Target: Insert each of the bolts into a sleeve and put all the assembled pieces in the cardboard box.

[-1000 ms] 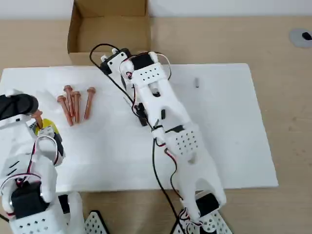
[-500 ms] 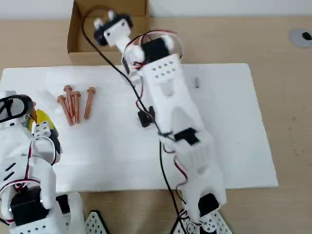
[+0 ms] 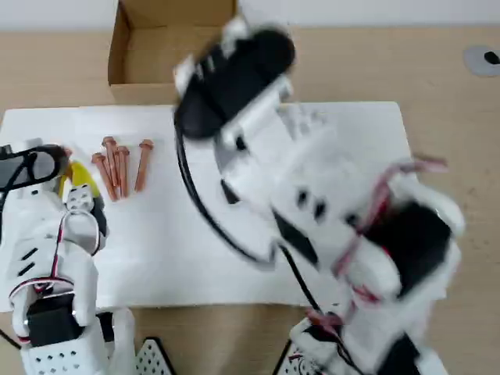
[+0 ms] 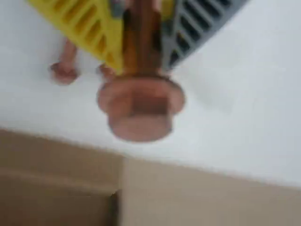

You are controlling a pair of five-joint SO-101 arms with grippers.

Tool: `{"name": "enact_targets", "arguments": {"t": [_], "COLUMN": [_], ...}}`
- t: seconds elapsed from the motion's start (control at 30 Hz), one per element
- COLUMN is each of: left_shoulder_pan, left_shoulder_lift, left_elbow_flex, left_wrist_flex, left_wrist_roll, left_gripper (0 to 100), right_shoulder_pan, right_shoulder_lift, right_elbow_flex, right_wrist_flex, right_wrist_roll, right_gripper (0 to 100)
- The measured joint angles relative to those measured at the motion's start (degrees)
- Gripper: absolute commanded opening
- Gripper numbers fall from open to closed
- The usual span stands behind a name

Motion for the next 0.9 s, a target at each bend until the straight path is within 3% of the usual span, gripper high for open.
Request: {"name": "enact_targets", "arguments": {"t": [0.17, 0.47, 0.6, 0.7, 0.9], "left_shoulder_pan": [4.31, 4.92, 5.19, 6.51, 13.71], "left_shoulder_lift": [0.0, 0.0, 0.0, 0.0, 0.0], "left_elbow_flex": [0.0, 0.0, 0.0, 0.0, -1.58], "left_wrist_flex": [-5.01, -8.26, -8.26, -8.26, -9.14], "left_wrist_roll": [0.0, 2.9, 3.52, 8.18, 14.86], "left_gripper": [1, 1, 1, 1, 1], "right_shoulder_pan": [0.26, -1.93, -4.84, -6.51, -9.14], "right_shoulder_lift": [-16.88, -42.55, -53.89, -61.01, -70.24], "right_elbow_flex": [28.84, 87.91, 106.46, 114.64, 123.16], "right_wrist_flex": [-15.21, -61.19, -77.89, -83.87, -85.89], "right_wrist_roll": [0.0, -3.87, -5.1, -5.36, -5.45], "right_gripper": [0.9, 0.9, 0.9, 0.9, 0.9]}}
